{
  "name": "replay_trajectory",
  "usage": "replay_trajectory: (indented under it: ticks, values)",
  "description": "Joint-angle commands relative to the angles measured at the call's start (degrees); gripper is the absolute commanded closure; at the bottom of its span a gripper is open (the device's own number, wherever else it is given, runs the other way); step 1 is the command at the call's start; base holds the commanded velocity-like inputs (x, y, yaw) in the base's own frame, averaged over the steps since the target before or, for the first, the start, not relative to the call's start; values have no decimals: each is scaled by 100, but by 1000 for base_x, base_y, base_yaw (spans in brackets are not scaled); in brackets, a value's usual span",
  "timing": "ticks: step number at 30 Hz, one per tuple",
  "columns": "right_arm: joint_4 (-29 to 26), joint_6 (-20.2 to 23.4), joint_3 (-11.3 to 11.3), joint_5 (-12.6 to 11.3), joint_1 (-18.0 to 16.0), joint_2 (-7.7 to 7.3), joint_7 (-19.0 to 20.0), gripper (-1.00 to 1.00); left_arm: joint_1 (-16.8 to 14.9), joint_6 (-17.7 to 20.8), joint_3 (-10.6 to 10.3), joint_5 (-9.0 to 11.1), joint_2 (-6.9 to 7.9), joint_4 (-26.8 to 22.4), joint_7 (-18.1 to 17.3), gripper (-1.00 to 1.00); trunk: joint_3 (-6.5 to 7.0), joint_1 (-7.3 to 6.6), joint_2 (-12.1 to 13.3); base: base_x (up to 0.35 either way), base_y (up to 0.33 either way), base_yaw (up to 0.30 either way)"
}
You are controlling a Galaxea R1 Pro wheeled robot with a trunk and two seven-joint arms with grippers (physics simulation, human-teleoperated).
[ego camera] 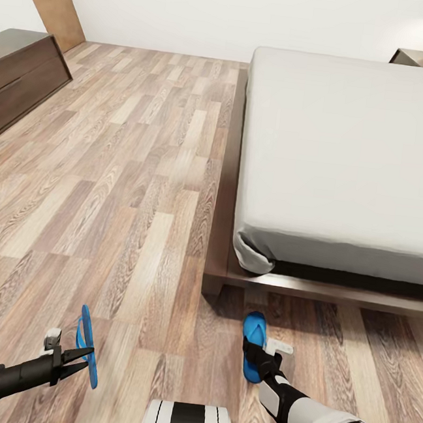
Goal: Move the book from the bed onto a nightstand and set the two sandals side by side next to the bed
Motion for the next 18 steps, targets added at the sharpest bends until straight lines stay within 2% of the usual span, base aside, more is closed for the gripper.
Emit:
replay_trajectory:
  ticks: [1,7,18]
  values:
    - [24,-70,45,-72,-6,7,8,100,-1,61,44,-41,0,-1,-22,100,-4,-1,-2,10,-5,0]
    - [27,-292,50,-215,38,11,16,100,-1,73,45,-37,8,1,-26,100,-4,-1,-2,3,-1,0]
    - [26,-486,61,-247,98,12,19,100,-1,80,45,-33,9,1,-27,100,-4,-1,-2,0,0,0]
